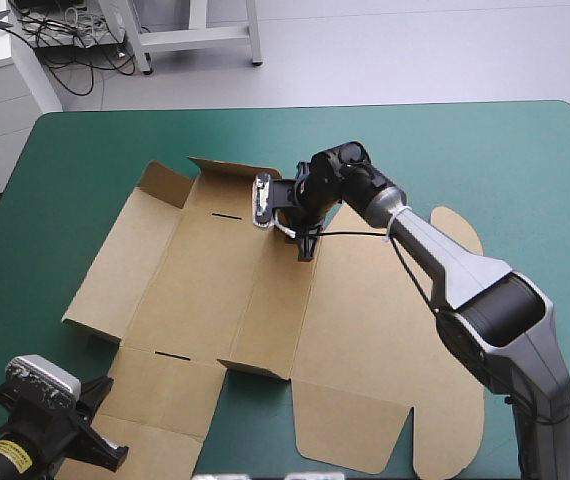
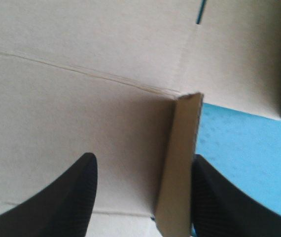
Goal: Fold the box
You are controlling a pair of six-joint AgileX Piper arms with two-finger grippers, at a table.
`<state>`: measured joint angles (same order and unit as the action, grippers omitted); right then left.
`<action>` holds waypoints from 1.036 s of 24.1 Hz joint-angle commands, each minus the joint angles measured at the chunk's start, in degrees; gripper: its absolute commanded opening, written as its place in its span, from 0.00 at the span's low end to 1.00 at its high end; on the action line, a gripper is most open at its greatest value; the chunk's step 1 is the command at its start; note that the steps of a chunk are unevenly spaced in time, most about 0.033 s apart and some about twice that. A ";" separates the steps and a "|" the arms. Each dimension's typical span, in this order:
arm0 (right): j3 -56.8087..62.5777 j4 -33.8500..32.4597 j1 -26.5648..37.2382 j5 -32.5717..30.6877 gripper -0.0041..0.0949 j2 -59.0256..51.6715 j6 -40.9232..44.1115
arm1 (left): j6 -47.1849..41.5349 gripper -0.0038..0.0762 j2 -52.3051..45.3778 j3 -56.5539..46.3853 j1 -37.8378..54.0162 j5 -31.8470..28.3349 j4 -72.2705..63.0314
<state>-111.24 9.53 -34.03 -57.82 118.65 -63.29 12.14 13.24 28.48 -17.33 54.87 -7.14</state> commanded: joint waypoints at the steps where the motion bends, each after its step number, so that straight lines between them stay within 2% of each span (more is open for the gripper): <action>1: -1.41 -0.85 2.50 1.13 0.52 -9.74 2.99 | -0.07 0.04 0.62 1.33 0.00 -3.44 -0.39; 4: -1.41 -4.70 4.59 1.13 0.47 -14.92 10.23 | -0.07 0.04 0.62 1.33 0.00 -3.44 -0.39; 8: -1.41 -18.55 7.18 0.17 0.39 -20.95 26.49 | -0.07 0.04 0.73 1.33 0.00 -3.44 -0.39; 9: -1.41 -21.29 8.12 -1.17 0.35 -22.26 28.87 | -0.07 0.04 0.73 1.33 0.00 -3.44 -0.39; 11: -1.41 -22.43 10.59 -5.65 0.26 -24.48 30.88 | -0.07 0.04 0.73 1.33 0.00 -3.44 -0.39; 12: -0.84 -17.11 15.53 -11.06 0.12 -27.04 31.93 | -0.07 0.04 0.73 1.33 0.00 -3.44 -0.39; 13: -0.38 -13.74 17.95 -12.63 0.07 -28.03 32.05 | -0.07 0.04 0.73 1.33 0.00 -3.44 -0.39; 14: 1.88 -5.20 24.91 -14.05 0.03 -30.92 32.20 | -0.17 0.04 0.73 1.33 0.00 -3.44 -0.39; 15: 3.44 -1.87 27.83 -14.05 0.02 -32.27 32.20 | -0.64 0.04 0.73 1.33 0.00 -3.44 -0.39; 16: 7.07 5.09 34.91 -14.05 0.02 -36.00 32.07 | -1.42 0.04 0.73 1.33 0.00 -3.44 -0.39; 17: 8.34 6.90 37.52 -14.05 0.03 -37.62 32.07 | -1.47 0.04 0.73 1.33 0.00 -3.44 -0.39; 18: 13.59 8.48 43.83 -14.05 0.02 -42.50 32.07 | -1.47 0.04 0.73 1.33 0.00 -3.44 -0.39; 20: 20.58 8.48 48.94 -13.75 0.02 -48.27 33.23 | -1.47 0.04 0.98 1.33 0.00 -3.44 -0.39; 25: 41.09 7.69 51.48 -8.52 0.02 -64.46 40.78 | -3.67 0.04 2.40 1.33 0.00 -3.44 -0.59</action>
<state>-75.79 15.93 16.77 -69.79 61.13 -25.88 10.12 13.80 28.48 -17.33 54.87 -7.14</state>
